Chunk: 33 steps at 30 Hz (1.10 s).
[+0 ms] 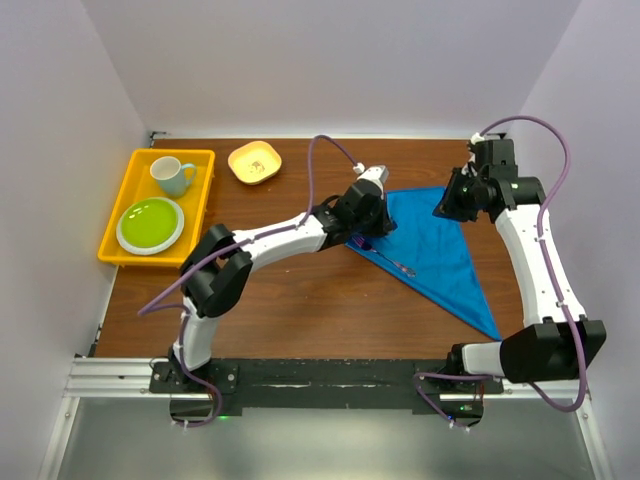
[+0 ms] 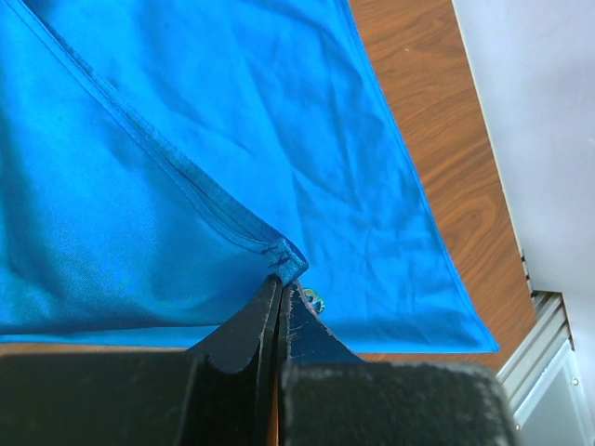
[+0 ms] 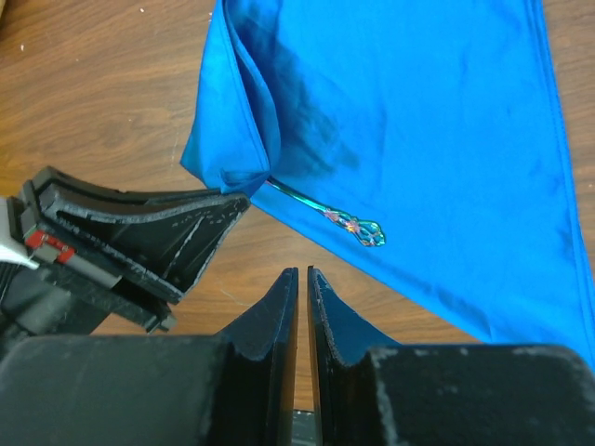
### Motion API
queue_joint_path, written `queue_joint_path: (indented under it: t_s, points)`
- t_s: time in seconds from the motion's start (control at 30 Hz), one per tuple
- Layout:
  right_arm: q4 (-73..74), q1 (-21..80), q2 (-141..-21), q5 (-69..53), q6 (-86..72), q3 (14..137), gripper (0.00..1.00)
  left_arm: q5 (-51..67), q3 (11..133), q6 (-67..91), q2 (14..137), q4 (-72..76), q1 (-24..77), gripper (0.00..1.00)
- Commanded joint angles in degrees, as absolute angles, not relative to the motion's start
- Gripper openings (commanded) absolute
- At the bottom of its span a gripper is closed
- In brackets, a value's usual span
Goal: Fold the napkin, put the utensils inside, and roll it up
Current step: Fold the napkin
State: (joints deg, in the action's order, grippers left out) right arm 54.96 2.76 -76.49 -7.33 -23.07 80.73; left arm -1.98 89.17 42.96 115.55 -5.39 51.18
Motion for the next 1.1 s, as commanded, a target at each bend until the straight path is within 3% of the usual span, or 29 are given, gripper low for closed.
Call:
queue_joint_path:
  t_s: [0.0,1.07]
  points:
    - [55.5,1.9,-74.1,-9.0,-21.8,79.9,0.13,-3.2,92.8,43.8,116.8,-4.3,52.1,0.00]
    - [55.5,0.7,-74.4,-9.7,-21.7,79.4,0.13,2.0,91.5,43.8,124.5,-0.9,54.3,0.06]
